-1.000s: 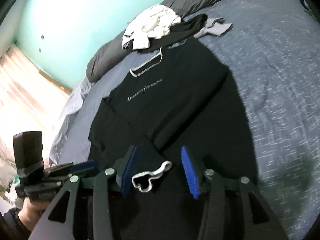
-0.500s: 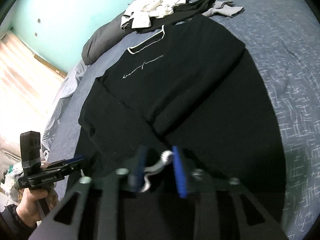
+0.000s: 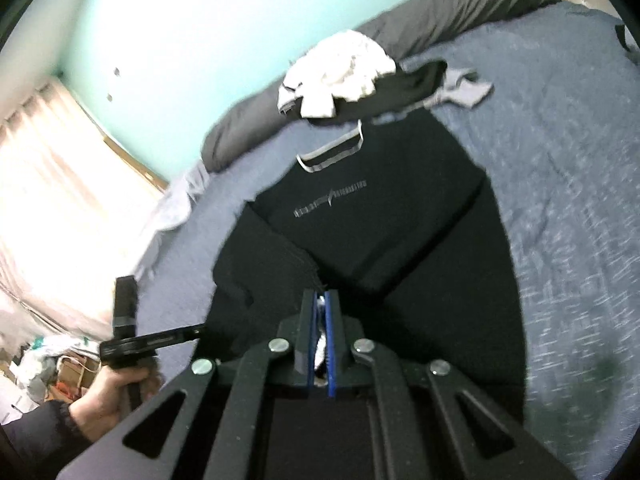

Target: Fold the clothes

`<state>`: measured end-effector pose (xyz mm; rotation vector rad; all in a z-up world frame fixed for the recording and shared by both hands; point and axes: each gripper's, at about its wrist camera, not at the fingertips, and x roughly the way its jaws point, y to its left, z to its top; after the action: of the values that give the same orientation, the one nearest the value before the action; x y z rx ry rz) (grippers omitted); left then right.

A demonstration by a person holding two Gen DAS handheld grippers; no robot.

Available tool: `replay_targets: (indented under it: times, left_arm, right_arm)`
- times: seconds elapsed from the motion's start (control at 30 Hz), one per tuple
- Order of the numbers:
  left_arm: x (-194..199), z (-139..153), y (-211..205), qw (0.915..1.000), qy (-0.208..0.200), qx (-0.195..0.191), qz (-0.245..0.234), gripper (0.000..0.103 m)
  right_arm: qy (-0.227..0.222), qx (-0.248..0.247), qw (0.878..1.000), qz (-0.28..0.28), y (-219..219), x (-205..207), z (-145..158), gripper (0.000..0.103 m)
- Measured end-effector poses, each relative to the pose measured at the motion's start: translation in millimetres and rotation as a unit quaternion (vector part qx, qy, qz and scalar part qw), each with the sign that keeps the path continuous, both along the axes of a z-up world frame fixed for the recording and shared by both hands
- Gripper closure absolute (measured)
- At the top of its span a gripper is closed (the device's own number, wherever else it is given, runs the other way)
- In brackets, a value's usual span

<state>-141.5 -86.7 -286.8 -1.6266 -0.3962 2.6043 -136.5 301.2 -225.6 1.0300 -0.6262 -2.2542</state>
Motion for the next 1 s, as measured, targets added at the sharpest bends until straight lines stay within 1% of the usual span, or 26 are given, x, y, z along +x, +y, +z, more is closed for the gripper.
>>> replay_targets:
  times: [0.07, 0.17, 0.23, 0.3, 0.4, 0.47, 0.6, 0.73, 0.77, 0.8, 0.83, 0.9, 1.0]
  left_arm:
    - [-4, 3, -11, 0.9997, 0.005, -0.019, 0.012, 0.061]
    - [-18, 3, -28, 0.9985, 0.006, -0.046, 0.031, 0.061]
    - [-26, 4, -37, 0.9978, 0.008, -0.056, 0.034, 0.061]
    - [-44, 1, -32, 0.997, 0.005, -0.071, 0.032, 0.061]
    - [-65, -3, -32, 0.9955, 0.003, -0.092, 0.024, 0.061]
    - [-73, -2, -31, 0.9942, 0.004, -0.106, 0.018, 0.061]
    - [-95, -7, -25, 0.9886, 0.008, -0.149, -0.016, 0.061]
    - [-105, -9, -18, 0.9836, 0.015, -0.175, -0.042, 0.061]
    - [-106, -10, -18, 0.9835, 0.015, -0.174, -0.047, 0.064]
    - [-109, -11, -18, 0.9836, 0.015, -0.171, -0.054, 0.074]
    - [-110, -12, -18, 0.9833, 0.017, -0.171, -0.059, 0.081]
    - [-113, -12, -18, 0.9824, 0.022, -0.174, -0.065, 0.091]
    - [-110, -7, -22, 0.9815, 0.043, -0.177, -0.06, 0.092]
  right_arm:
    - [-0.005, -0.006, 1.0, -0.008, 8, -1, -3, 0.1]
    - [-0.027, -0.016, 0.999, -0.027, 22, -5, -14, 0.1]
    - [-0.032, -0.019, 0.999, -0.038, 30, -7, -16, 0.1]
    - [-0.028, -0.021, 0.998, -0.046, 38, -8, -15, 0.1]
    - [-0.028, -0.018, 0.998, -0.056, 46, -10, -16, 0.1]
    - [-0.037, -0.018, 0.997, -0.059, 50, -11, -22, 0.1]
    - [-0.051, -0.019, 0.997, -0.057, 55, -14, -31, 0.1]
    - [-0.053, -0.015, 0.997, -0.051, 54, -15, -34, 0.1]
    - [-0.053, -0.015, 0.997, -0.05, 54, -15, -34, 0.1]
    - [-0.053, -0.015, 0.997, -0.05, 54, -15, -34, 0.1]
    - [-0.054, -0.014, 0.997, -0.049, 54, -15, -34, 0.1]
    - [-0.055, -0.015, 0.997, -0.047, 53, -15, -35, 0.1]
    - [-0.057, -0.017, 0.997, -0.043, 51, -15, -34, 0.1]
